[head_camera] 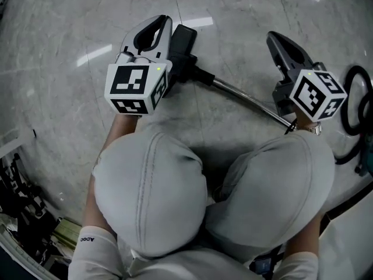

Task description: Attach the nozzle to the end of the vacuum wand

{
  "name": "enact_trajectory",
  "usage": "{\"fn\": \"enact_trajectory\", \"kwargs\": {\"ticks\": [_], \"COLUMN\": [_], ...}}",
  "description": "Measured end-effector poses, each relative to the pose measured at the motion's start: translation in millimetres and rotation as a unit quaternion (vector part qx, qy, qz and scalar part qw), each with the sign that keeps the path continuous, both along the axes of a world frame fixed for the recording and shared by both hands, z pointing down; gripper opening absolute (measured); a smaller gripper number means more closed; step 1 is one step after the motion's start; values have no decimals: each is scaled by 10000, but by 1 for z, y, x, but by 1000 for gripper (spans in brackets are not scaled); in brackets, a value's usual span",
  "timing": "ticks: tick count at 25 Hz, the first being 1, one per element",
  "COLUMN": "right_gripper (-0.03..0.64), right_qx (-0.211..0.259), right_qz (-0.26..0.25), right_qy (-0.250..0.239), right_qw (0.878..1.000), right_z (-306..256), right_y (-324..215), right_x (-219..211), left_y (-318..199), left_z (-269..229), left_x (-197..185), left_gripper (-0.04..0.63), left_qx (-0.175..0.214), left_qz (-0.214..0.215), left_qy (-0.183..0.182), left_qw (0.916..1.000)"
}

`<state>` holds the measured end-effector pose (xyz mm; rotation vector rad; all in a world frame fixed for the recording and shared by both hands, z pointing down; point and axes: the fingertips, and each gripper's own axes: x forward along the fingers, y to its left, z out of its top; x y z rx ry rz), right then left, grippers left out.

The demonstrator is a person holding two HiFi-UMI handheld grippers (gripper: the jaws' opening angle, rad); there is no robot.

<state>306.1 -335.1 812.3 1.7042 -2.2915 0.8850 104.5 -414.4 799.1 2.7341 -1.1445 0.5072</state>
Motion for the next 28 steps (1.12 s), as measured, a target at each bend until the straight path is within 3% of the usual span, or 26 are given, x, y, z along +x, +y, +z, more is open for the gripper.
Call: {"fn": "enact_trajectory", "kwargs": {"ticks": [3,6,9,12,15,20,25,28], "right_gripper": [3,3,3,3,3,3,3,3], "right_qx": [282,758,1254,1539,1632,2161,2589,2504], "right_qz": [220,446,645,594,565,563,462,447], "right_qy": [161,514,860,1335,1827,2242,1735,1650], "right_qw": [9992,9948,9863,9772,9679,9486,9491,9529], "right_z": [-37,-80,-123,-152,-173,-246,-297,-294], "right_y": [3,8,12,16,17,18,16,23], "right_x": [29,46,49,44,42,25,-6,-13], "left_y": [-13,-17,-19,-28,-30,-14,2,22], "left_z": [-33,-73,-105,-130,-169,-243,-293,-286], "left_x": [-29,-52,-62,-71,-63,-45,-23,-3], "left_gripper": [15,11,11,11,11,11,11,11], "left_qx": [131,588,902,942,991,1479,1676,1789], "left_qz": [-434,-780,-1013,-1259,-1155,-910,-697,-458], "left_qy": [184,200,195,229,383,449,854,686], "left_qw": [9988,9950,9906,9873,9876,9838,9797,9804]}}
